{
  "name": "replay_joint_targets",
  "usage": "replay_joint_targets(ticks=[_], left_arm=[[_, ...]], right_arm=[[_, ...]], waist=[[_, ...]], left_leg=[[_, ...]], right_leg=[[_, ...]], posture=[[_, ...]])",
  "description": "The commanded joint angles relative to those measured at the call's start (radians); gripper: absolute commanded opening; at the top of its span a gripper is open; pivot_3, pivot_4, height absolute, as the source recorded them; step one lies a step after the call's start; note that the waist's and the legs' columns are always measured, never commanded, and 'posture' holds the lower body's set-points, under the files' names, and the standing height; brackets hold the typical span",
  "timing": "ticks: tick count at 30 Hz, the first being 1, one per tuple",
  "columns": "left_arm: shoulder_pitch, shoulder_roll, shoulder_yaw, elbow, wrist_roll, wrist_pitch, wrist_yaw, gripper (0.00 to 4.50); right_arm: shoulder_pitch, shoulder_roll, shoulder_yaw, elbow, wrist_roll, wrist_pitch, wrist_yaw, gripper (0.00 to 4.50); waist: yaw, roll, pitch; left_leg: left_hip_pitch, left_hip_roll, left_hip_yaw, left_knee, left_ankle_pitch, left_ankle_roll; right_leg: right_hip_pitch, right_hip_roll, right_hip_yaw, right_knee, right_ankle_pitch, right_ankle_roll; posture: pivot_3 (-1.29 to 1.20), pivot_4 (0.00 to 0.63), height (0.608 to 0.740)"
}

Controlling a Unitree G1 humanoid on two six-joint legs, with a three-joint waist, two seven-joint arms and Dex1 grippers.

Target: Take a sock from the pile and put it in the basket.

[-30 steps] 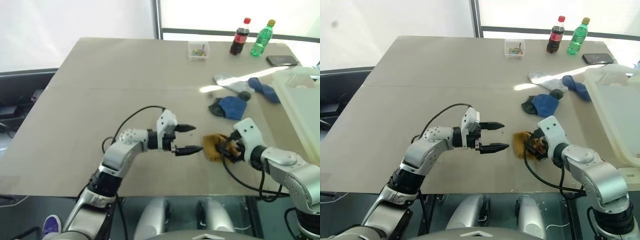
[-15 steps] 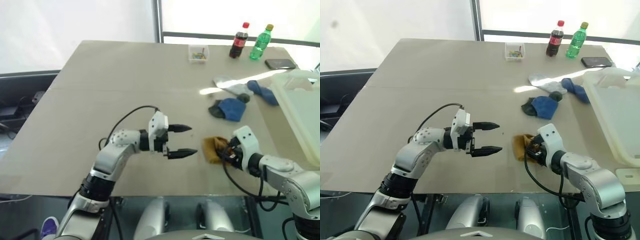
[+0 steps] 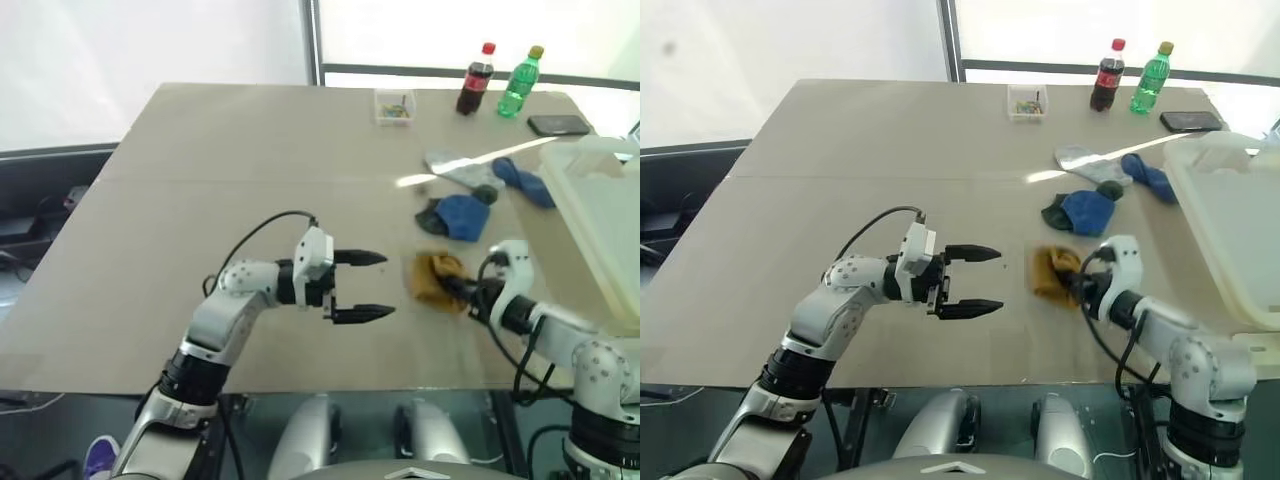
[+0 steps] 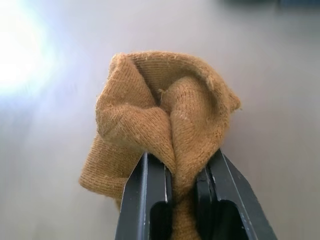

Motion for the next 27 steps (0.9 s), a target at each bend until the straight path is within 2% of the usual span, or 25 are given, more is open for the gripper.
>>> replay_joint_targets(ticks=[1,4,6,10,14,19,23,27], left_arm=[[-0.028,-0.056,0.003,-0.039,-0.016,-0.011,0.047,4.5],[-0.066,-0.126,0.001,-0.017,-0.011,-0.022,0.091,4.5],[-0.097,-0.175,0.004,0.002,-0.008,-0.031,0.121,4.5],[-0.141,-0.235,0.002,0.041,0.009,-0.058,0.151,4.5],[-0.156,-0.264,0.0,0.056,0.021,-0.076,0.175,4.5],[-0.162,-0.296,0.009,0.05,0.032,-0.077,0.236,4.5],[-0.153,-0.308,0.011,0.038,0.039,-0.062,0.291,4.5],[-0.148,-0.308,0.009,0.035,0.049,-0.071,0.318,4.5]], right_arm=[[-0.127,0.001,-0.159,0.009,0.077,-0.033,-0.076,0.03],[-0.29,-0.056,-0.244,0.095,0.037,-0.098,-0.179,0.03],[-0.405,-0.124,-0.281,0.221,-0.037,-0.175,-0.257,0.03],[-0.563,-0.245,-0.288,0.508,-0.145,-0.343,-0.322,0.03],[-0.657,-0.326,-0.285,0.787,-0.227,-0.462,-0.384,0.03],[-0.712,-0.399,-0.281,1.106,-0.269,-0.583,-0.382,0.03],[-0.755,-0.436,-0.257,1.269,-0.282,-0.577,-0.379,0.03],[-0.772,-0.455,-0.245,1.318,-0.286,-0.573,-0.387,1.81]], waist=[[0.002,0.003,0.002],[0.002,0.004,0.003],[0.001,0.006,0.005],[0.0,0.006,0.005],[-0.003,0.007,0.005],[-0.005,0.007,0.005],[-0.005,0.008,0.006],[-0.003,0.008,0.006]], left_leg=[[-0.001,0.0,0.0,0.0,0.0,0.0],[-0.004,-0.002,0.001,0.0,0.0,0.001],[-0.005,-0.002,0.003,0.001,0.0,0.001],[-0.012,-0.003,0.004,0.002,0.0,0.001],[-0.012,-0.003,0.006,0.001,0.002,-0.001],[-0.013,-0.002,0.007,0.001,0.0,0.001],[-0.013,-0.002,0.007,0.001,0.0,0.002],[-0.013,-0.002,0.007,0.001,0.0,0.002]], right_leg=[[0.0,0.0,0.0,0.0,0.0,0.001],[-0.003,0.003,-0.002,0.0,0.002,0.004],[-0.004,0.004,-0.002,0.0,0.003,0.004],[-0.011,0.006,0.0,0.002,0.003,0.006],[-0.013,0.007,0.001,0.003,0.003,0.006],[-0.013,0.007,0.002,0.002,0.003,0.006],[-0.013,0.007,0.003,0.003,0.004,0.007],[-0.013,0.007,0.003,0.002,0.004,0.007]], posture=[[0.0,0.15,0.729],[0.0,0.15,0.729],[0.0,0.15,0.729],[0.0,0.15,0.729],[0.0,0.15,0.729],[0.0,0.15,0.729],[0.0,0.15,0.729],[0.0,0.15,0.729]])
